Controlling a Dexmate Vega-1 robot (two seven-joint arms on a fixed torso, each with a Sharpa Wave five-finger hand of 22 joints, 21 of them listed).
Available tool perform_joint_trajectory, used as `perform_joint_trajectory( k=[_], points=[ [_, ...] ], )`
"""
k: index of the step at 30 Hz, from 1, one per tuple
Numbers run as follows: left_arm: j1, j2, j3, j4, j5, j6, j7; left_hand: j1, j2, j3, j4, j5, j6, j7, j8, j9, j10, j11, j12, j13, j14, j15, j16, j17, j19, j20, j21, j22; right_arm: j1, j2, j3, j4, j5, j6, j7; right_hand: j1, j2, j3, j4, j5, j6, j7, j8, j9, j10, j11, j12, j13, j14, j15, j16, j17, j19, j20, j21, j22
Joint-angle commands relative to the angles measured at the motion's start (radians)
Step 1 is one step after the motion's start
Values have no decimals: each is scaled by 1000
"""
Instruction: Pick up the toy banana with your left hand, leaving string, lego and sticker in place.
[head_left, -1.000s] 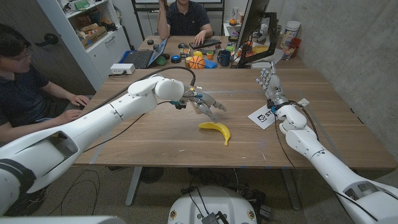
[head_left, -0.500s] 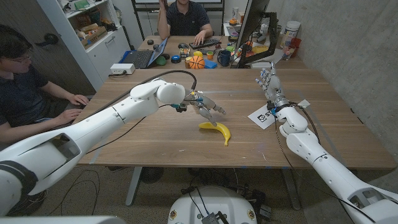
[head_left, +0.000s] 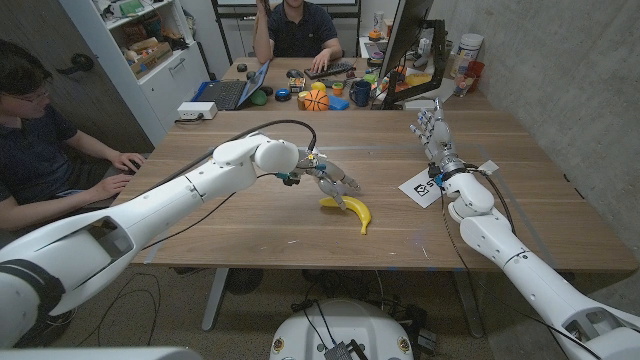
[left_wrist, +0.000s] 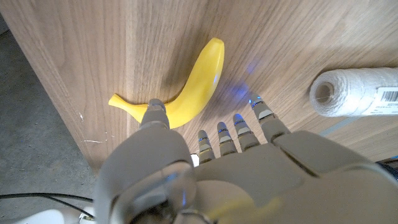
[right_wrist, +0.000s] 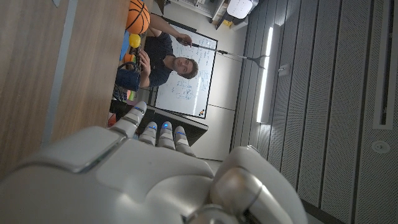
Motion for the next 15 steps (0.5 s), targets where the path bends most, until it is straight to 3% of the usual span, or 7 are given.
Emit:
perform_joint_trajectory(
  k=[1, 11, 15],
  points=[
    [-9, -15, 14, 46, 6, -24, 9, 11, -2, 9, -2, 2, 13, -4, 6, 6, 4, -6, 9, 4, 6, -6, 1, 6, 9, 0, 3, 2, 3, 12, -7, 1, -6, 14, 3, 11, -4, -3, 5, 5, 6, 1, 6, 5, 3, 2, 7, 4, -2, 1, 7, 3, 10, 2, 8, 6],
    [-12, -24, 20, 53, 15, -31, 20, 17, -3, 12, 1, 2, 29, -8, 12, 7, 10, -10, 12, 4, 8, -7, 1, 6, 9, 1, 3, 2, -4, 8, -2, -8, -7, 28, 5, 11, -4, -3, 5, 5, 6, 1, 6, 5, 3, 2, 7, 4, -2, 1, 7, 3, 10, 2, 7, 6],
    [-9, -24, 18, 52, 16, -36, 34, 27, 0, 18, 3, 2, 64, -20, 24, 9, 27, -25, 19, 4, 21, -14, 4, 5, 21, -2, 6, 2, -4, 10, -1, -4, -4, 33, 10, 11, -4, -4, 5, 5, 6, 1, 6, 5, 3, 2, 7, 4, -2, 1, 7, 3, 10, 3, 7, 6]
  ],
)
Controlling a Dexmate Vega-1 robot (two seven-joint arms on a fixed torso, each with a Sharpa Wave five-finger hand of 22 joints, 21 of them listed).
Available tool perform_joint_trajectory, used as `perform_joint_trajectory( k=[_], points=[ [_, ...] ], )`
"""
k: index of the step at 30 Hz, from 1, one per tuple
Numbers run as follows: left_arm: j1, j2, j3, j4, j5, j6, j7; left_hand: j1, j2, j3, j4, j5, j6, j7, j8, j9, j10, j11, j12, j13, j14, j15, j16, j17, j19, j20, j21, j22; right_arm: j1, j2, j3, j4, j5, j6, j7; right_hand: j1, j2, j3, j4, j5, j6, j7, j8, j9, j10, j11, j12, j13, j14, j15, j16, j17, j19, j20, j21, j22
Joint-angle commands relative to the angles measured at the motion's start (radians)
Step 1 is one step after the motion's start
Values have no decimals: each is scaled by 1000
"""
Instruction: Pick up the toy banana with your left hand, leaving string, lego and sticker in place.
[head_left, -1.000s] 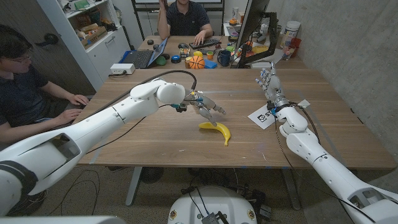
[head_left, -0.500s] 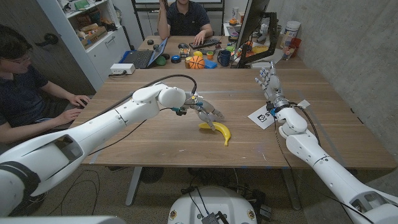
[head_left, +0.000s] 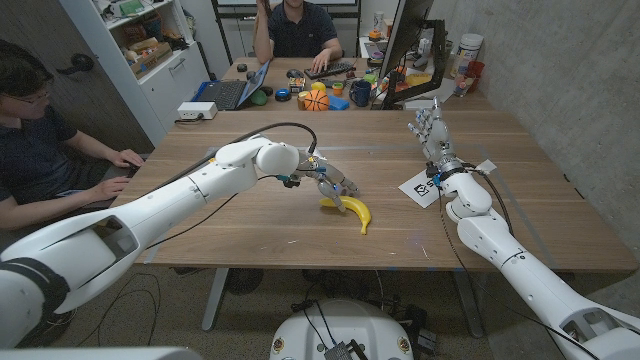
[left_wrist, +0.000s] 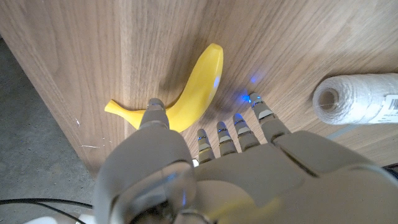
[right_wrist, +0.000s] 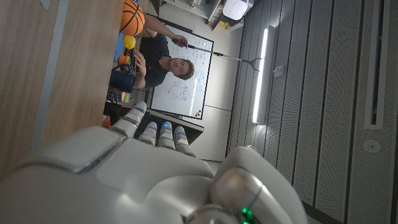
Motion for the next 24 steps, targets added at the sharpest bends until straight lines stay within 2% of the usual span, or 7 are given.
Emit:
perform_joint_trajectory(
  k=[1, 7, 8, 14, 16, 22, 24],
  points=[
    [0, -10, 5, 14, 9, -12, 26, 19, 5, 10, 0, 2, 35, -13, 17, 4, 18, -19, 12, 4, 16, -9, 4, 5, 17, -4, 5, 0, -4, 3, 4, 2, 4, 19, 11, 11, -5, -4, 5, 5, 6, 1, 6, 5, 3, 2, 7, 4, -2, 1, 7, 3, 10, 2, 7, 6],
    [7, -9, -1, 12, 14, -23, 57, 44, 13, 26, -1, 2, 97, -20, 38, 9, 51, -46, 23, 4, 40, -20, 6, 4, 36, -11, 9, 0, -2, 5, 6, 7, 7, 26, 18, 11, -5, -4, 5, 5, 6, 1, 6, 5, 3, 2, 7, 4, -2, 1, 7, 3, 10, 2, 7, 6],
    [7, -9, -2, 12, 15, -24, 59, 59, 15, 34, 0, 1, 162, -19, 64, 16, 66, -57, 26, 4, 50, -28, 3, 4, 40, -14, 7, 1, -2, 5, 6, 8, 7, 27, 19, 11, -5, -4, 5, 5, 6, 1, 6, 5, 3, 2, 7, 4, -2, 1, 7, 3, 10, 2, 7, 6],
    [16, -9, -11, 15, 12, -41, 94, 88, 16, 52, 1, -2, 280, -22, 112, 33, 131, -95, 44, 4, 86, -48, 4, 4, 56, -20, 9, 1, 0, 5, 8, 11, 11, 32, 25, 11, -4, -5, 5, 5, 6, 0, 6, 4, 3, 2, 7, 4, -1, 0, 8, 3, 11, 2, 7, 6],
    [20, -7, -14, 13, 14, -47, 108, 111, 16, 65, 1, -4, 374, -23, 153, 49, 167, -120, 50, 4, 110, -62, 2, 5, 68, -26, 10, 2, 0, 6, 8, 13, 13, 33, 26, 11, -4, -5, 5, 5, 6, 0, 6, 4, 3, 2, 7, 4, -1, 0, 7, 3, 11, 2, 7, 6],
    [26, -9, -22, 20, 11, -62, 136, 132, 19, 79, 2, -6, 459, -23, 191, 66, 215, -126, 60, 5, 140, -78, 4, 5, 85, -30, 13, 3, 2, 7, 10, 16, 15, 37, 30, 11, -4, -5, 5, 5, 6, 0, 6, 4, 3, 2, 7, 4, -1, 1, 8, 3, 11, 2, 7, 6],
    [28, -10, -24, 23, 10, -67, 146, 141, 19, 86, 4, -6, 519, -23, 218, 77, 242, -127, 64, 6, 156, -81, 5, 6, 96, -35, 15, 4, 2, 7, 10, 16, 16, 36, 30, 11, -4, -5, 5, 5, 6, 0, 6, 4, 2, 1, 7, 4, 0, 2, 8, 3, 11, 2, 7, 6]
  ],
)
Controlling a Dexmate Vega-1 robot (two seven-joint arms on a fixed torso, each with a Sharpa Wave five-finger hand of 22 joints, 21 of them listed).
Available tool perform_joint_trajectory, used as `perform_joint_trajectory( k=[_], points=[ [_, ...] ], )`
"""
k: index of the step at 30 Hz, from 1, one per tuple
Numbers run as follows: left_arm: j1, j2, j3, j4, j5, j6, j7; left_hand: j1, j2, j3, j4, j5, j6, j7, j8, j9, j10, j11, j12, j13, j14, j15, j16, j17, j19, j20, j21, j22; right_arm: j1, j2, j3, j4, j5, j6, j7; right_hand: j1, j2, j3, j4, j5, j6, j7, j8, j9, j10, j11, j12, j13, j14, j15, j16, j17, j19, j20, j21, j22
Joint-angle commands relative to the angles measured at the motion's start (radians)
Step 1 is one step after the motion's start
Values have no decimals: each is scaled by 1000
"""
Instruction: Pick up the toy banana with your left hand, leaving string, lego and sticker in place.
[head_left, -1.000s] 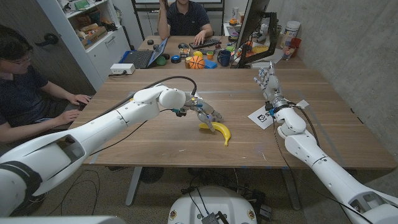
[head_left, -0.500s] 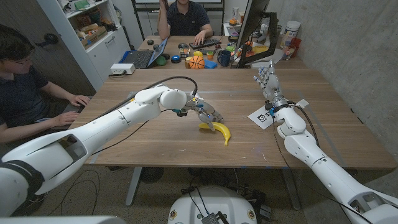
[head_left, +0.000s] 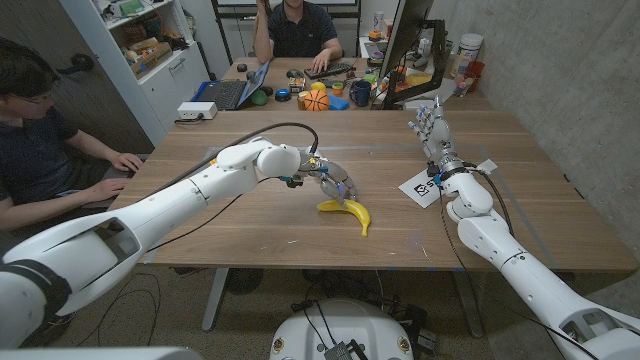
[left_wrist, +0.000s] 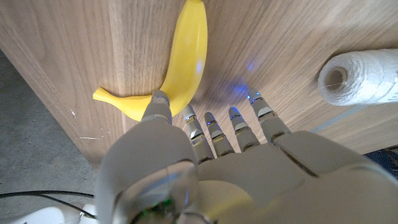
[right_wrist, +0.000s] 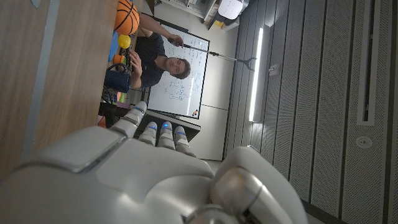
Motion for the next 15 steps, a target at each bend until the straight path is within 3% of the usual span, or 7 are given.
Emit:
perform_joint_trajectory(
  k=[1, 7, 11, 15],
  points=[
    [14, -3, -16, 12, -3, -31, 63, 28, 3, 21, 3, -6, 125, 0, 61, 30, 63, -2, 18, 7, 35, -33, 3, 7, 27, -7, 8, 5, 4, 2, 3, 8, 7, 7, 8, 11, -4, -5, 5, 5, 5, 0, 6, 4, 3, 2, 7, 4, -1, 2, 8, 3, 11, 2, 7, 6],
    [19, -5, -22, 21, -5, -46, 90, 49, 2, 38, 4, -8, 268, -1, 122, 47, 137, -4, 26, 7, 83, -57, 5, 7, 50, -15, 9, 6, 8, 4, 2, 17, 8, 8, 14, 11, -4, -5, 5, 5, 6, 1, 6, 4, 2, 2, 7, 4, -1, 2, 7, 3, 12, 2, 7, 6],
    [22, -6, -26, 25, -7, -51, 105, 55, 6, 46, 7, -7, 336, -1, 144, 44, 177, -4, 31, 7, 112, -65, 8, 8, 64, -20, 11, 6, 10, 6, 3, 20, 11, 9, 15, 12, -4, -5, 5, 5, 5, 1, 6, 4, 2, 1, 7, 4, 0, 1, 8, 3, 12, 2, 7, 6],
    [19, -8, -24, 26, -4, -48, 98, 57, 4, 47, 7, -7, 350, -1, 148, 42, 187, -4, 32, 7, 119, -71, 9, 8, 67, -20, 11, 6, 12, 6, 3, 24, 11, 9, 17, 12, -4, -5, 5, 5, 4, 0, 5, 4, 1, 1, 7, 4, -1, 1, 7, 3, 12, 1, 7, 6]
  ],
)
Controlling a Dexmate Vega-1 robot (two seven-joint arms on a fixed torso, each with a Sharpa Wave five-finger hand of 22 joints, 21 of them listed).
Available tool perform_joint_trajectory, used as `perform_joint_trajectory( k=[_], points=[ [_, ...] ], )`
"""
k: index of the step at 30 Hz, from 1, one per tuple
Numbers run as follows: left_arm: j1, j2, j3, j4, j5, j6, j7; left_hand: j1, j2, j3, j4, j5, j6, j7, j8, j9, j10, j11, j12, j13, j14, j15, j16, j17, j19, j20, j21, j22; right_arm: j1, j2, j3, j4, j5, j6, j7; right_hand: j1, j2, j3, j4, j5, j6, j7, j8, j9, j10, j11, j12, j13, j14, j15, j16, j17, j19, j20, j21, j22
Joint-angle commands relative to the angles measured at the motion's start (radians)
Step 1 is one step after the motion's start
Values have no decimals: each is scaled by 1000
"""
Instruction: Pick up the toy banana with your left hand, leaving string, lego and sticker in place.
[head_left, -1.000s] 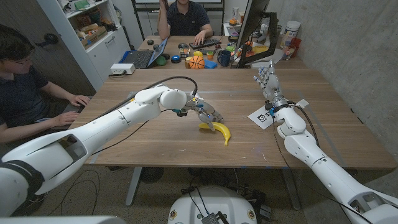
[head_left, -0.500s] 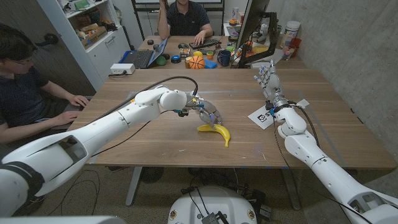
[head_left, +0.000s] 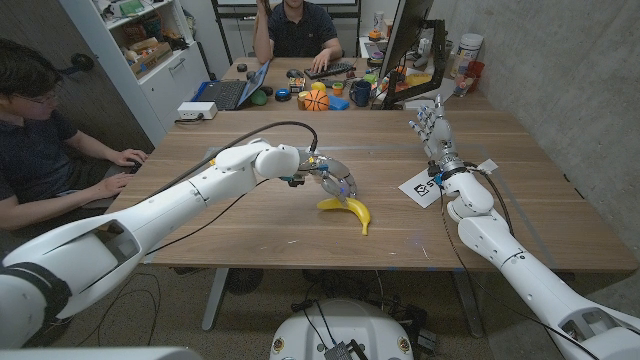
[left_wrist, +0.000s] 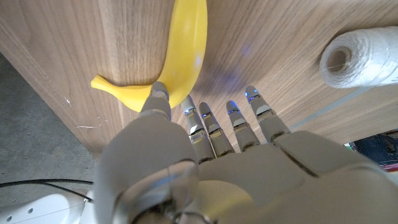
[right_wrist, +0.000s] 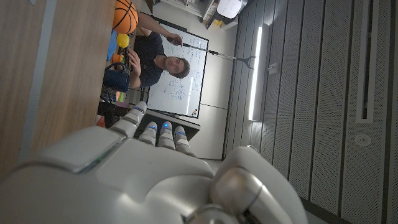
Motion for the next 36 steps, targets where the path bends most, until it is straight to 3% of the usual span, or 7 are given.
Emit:
perform_joint_trajectory(
  k=[1, 36],
  points=[
    [4, -3, -7, 9, -1, -12, 27, 6, 8, 16, 8, 2, 225, -75, 111, 40, 16, 1, 6, 2, 14, -69, 8, 3, 9, 0, 7, 3, 6, 4, 1, 12, 5, 2, 7, 12, -4, -6, 5, 5, 4, 0, 5, 4, 2, -1, 7, 4, 0, 1, 8, 3, 10, 0, 7, 6],
    [-10, 22, -78, -64, 19, 25, 93, 5, -3, 16, 10, 2, 227, -76, 102, 27, 19, 1, -7, 0, 10, -57, 3, 6, 5, 9, 3, 4, -5, 15, -1, 20, 7, 8, -2, 10, -5, -9, 6, 5, 5, -3, 6, 4, 3, -1, 7, 4, 0, 1, 7, 3, 10, -1, 7, 6]
  ],
)
